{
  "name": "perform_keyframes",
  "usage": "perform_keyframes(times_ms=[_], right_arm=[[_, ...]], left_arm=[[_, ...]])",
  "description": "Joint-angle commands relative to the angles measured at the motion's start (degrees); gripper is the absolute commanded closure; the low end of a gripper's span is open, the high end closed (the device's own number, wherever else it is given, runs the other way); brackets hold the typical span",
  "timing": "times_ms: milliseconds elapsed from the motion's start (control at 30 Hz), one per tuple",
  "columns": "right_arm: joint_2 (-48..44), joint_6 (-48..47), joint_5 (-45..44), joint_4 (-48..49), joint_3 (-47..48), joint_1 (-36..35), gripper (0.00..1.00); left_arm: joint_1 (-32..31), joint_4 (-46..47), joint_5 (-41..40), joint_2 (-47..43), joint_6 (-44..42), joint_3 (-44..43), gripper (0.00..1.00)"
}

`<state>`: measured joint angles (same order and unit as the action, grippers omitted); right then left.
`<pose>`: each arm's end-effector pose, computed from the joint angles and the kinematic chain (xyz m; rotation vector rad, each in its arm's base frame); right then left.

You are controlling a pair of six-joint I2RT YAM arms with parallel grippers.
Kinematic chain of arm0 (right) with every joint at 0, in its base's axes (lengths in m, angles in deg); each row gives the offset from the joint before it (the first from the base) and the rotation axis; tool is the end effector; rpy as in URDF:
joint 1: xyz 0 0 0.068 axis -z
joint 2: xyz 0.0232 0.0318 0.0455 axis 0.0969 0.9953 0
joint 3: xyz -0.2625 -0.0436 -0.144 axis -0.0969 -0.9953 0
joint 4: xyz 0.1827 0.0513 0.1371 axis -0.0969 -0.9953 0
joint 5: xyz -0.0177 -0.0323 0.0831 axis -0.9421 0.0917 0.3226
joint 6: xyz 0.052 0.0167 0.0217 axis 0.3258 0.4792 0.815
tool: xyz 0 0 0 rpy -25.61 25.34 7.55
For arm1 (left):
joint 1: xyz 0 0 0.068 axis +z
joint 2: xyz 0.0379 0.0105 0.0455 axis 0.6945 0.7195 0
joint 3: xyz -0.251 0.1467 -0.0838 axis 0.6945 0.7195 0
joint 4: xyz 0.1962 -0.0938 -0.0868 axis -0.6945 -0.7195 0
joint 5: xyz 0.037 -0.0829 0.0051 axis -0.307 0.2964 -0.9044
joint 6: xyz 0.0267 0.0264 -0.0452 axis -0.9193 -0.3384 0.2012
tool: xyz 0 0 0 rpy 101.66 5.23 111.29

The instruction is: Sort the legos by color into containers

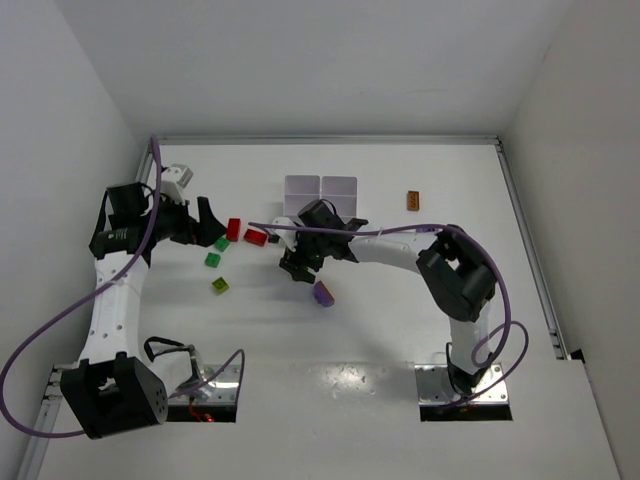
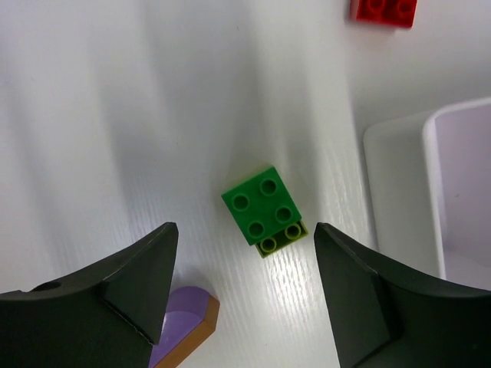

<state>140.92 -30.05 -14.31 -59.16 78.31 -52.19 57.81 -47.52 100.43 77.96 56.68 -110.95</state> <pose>0.2694 0.3025 0.2046 -1.4078 2.0575 0.5766 0.1829 0.0176 0.3432 0.1906 2.1383 -0.5651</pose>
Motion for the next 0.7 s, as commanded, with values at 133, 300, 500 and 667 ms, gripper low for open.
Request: perform_keyframes(times_ms=[133,300,500,667], right_arm=[[-1.27,-4.99,7.03,3.34,1.86,0.14,0.28],[0.93,-6.84,8.10,1.76,3.88,0.14,0.29],[3.21,-8.07,8.10,1.76,4.41,0.14,0.29],[4.36,-9.22,8.10,0.53,5.02,0.14,0.30]], left_arm=[[0.50,0.40,0.98,0.97,-0.06,-0.02,0.00],[0.50,0.40,0.98,1.50,0.47,-0.02,0.00],[0.50,0.40,1.51,1.50,0.99,-0.02,0.00],[0.50,0.93,2.04,2.03,0.99,-0.02,0.00]])
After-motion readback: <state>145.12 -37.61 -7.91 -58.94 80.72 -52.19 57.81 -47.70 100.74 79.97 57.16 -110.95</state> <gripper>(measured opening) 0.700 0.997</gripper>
